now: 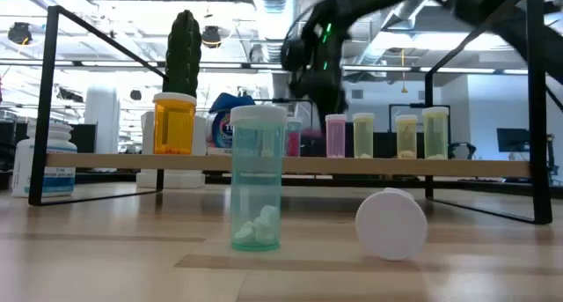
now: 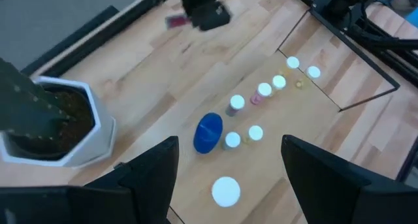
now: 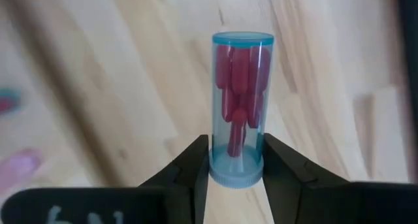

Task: Pick and place medicine bottles onto shelf by color
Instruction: Put the blue pill bottle on the shelf

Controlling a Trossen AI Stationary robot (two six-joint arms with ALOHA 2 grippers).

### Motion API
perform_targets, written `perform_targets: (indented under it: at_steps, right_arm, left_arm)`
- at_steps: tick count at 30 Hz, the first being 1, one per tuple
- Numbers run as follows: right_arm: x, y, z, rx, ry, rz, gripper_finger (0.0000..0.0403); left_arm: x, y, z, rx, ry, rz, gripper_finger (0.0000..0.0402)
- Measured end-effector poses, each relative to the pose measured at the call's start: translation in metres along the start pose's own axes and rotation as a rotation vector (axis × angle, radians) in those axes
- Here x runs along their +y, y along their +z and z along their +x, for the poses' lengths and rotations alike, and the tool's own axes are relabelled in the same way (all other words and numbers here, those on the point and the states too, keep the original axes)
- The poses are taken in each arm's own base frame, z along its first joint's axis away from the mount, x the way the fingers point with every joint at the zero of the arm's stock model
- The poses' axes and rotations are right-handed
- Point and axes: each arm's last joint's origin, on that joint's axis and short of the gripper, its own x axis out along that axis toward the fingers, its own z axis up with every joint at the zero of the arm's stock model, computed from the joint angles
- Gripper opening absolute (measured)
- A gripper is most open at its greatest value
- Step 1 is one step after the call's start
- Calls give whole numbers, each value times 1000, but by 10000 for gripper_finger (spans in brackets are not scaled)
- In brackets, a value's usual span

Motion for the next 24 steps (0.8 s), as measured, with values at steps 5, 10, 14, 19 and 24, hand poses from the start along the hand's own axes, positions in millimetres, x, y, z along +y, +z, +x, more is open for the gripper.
perform_targets:
  at_steps: [5,10,14,19,24]
  right_arm:
    - [36,-31,-70,-110,-3,-49,131]
    - [76,-70,-127,-242,11,-98,137]
    - [108,-105,-165,-354,44,-144,135]
    - [140,-147,-193,-440,-35,-181,133]
    - [166,-185,-207,-495,-139,-181,136]
  left_arm:
    - [-1,2,1,-43,27,124,256]
    - [-13,6,9,-66,-14,248,256]
    - [-34,11,23,-71,-127,327,256]
    - [-62,22,40,-195,-203,271,256]
    - [-82,36,48,-338,-274,88,256]
